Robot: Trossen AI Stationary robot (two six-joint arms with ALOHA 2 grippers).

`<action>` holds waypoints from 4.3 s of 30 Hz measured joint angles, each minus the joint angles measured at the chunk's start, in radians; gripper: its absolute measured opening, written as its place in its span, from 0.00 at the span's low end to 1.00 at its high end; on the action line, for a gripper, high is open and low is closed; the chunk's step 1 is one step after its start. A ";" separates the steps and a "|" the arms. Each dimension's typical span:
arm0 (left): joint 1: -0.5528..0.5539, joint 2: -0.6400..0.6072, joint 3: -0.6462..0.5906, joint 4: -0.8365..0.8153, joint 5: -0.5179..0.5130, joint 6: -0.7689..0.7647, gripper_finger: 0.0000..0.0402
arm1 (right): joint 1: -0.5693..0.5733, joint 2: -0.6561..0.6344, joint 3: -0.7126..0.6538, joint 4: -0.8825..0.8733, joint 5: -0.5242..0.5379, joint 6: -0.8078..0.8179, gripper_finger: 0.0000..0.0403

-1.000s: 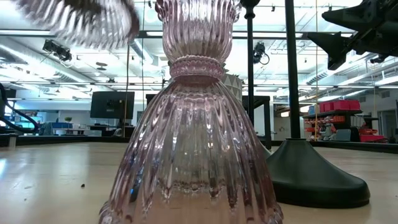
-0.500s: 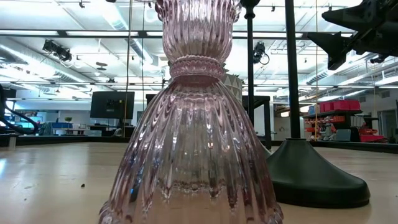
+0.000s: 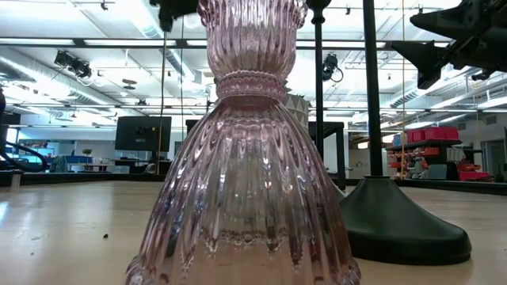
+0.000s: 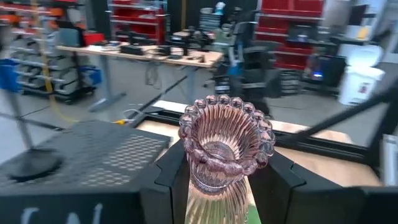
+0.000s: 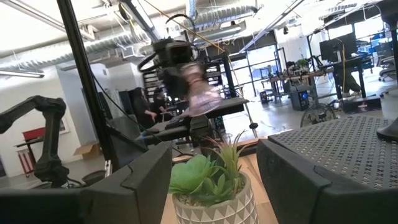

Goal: Pick & Place candle stick holders
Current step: Put the left pink glass candle holder on the shelf

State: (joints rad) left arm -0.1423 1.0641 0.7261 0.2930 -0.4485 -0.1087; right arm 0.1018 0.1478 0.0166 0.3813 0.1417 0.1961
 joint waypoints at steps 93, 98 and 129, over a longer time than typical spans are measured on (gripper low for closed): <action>0.628 0.632 0.546 -0.304 0.645 0.181 0.39 | 0.000 0.000 0.000 0.109 0.156 -0.389 0.59; 0.619 0.632 0.546 -0.302 0.622 0.192 0.39 | 0.000 0.000 0.000 0.109 0.156 -0.389 0.59; 0.621 0.630 0.546 -0.319 0.539 0.193 0.57 | 0.000 0.000 0.000 0.109 0.156 -0.389 0.59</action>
State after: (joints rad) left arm 0.4783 1.6939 1.2720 -0.0257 0.0902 0.0840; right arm 0.1013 0.1475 0.0170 0.4908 0.2981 -0.1928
